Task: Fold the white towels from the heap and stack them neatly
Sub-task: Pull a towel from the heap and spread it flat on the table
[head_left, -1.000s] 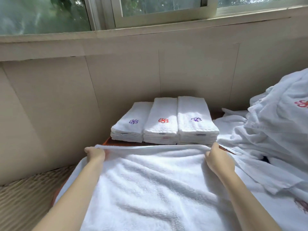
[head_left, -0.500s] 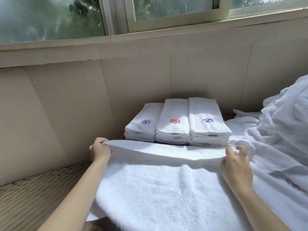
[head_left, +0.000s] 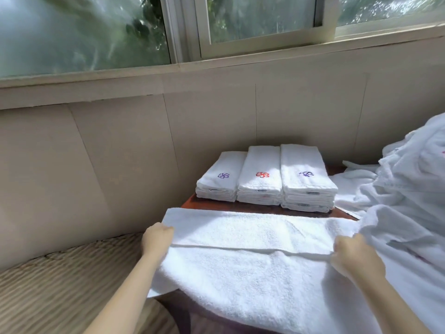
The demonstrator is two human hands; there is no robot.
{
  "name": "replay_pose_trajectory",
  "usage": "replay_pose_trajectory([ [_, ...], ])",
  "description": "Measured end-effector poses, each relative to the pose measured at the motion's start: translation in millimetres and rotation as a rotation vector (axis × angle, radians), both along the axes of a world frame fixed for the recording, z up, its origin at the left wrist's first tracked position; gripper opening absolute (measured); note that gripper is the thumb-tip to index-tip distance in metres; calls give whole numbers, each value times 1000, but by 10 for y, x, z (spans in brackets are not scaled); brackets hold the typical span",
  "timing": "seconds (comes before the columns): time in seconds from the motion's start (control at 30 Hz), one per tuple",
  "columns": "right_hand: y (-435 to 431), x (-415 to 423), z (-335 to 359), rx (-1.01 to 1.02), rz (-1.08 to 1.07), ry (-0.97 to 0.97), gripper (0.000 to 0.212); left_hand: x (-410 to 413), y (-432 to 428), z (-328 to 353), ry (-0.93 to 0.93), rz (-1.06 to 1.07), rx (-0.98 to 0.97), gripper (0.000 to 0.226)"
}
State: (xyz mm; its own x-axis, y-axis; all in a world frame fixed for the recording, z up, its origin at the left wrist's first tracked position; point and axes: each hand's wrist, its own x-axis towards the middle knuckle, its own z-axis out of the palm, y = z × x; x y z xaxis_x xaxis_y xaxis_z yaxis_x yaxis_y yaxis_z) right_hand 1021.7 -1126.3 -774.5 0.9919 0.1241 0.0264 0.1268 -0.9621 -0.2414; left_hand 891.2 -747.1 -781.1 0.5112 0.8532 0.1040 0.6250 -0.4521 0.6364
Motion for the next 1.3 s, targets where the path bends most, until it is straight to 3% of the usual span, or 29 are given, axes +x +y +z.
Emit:
replay_pose_trajectory([
  [0.1,-81,-54,32,24,0,63,20,27,-257,118,477,-66,198,30],
  [0.17,-135,-93,67,97,-16,101,22,116,-549,160,585,-187,303,34],
  [0.37,-290,-195,53,295,-72,35,22,674,-1876,120,543,-703,259,43],
  [0.63,-833,-17,-3,413,-290,-152,23,1221,-3190,14,297,-1050,324,67],
  [0.7,-968,83,-63,388,-316,-133,22,1331,-3385,-7,192,-1055,314,75],
  [0.77,-1074,180,-142,399,-323,-91,21,1440,-3482,-58,80,-987,215,68],
  [0.93,-1242,440,-261,561,-357,-53,24,1649,-3517,-171,-27,-883,194,8],
  [1.07,-1293,639,-234,1212,-453,133,31,1668,-3459,-152,-148,-838,131,33],
  [1.2,-1288,803,-232,1328,-374,158,27,1562,-3391,-51,-210,-936,60,59],
  [1.3,-1280,896,-203,1453,-340,183,18,1510,-3390,6,-78,-1079,146,65],
])
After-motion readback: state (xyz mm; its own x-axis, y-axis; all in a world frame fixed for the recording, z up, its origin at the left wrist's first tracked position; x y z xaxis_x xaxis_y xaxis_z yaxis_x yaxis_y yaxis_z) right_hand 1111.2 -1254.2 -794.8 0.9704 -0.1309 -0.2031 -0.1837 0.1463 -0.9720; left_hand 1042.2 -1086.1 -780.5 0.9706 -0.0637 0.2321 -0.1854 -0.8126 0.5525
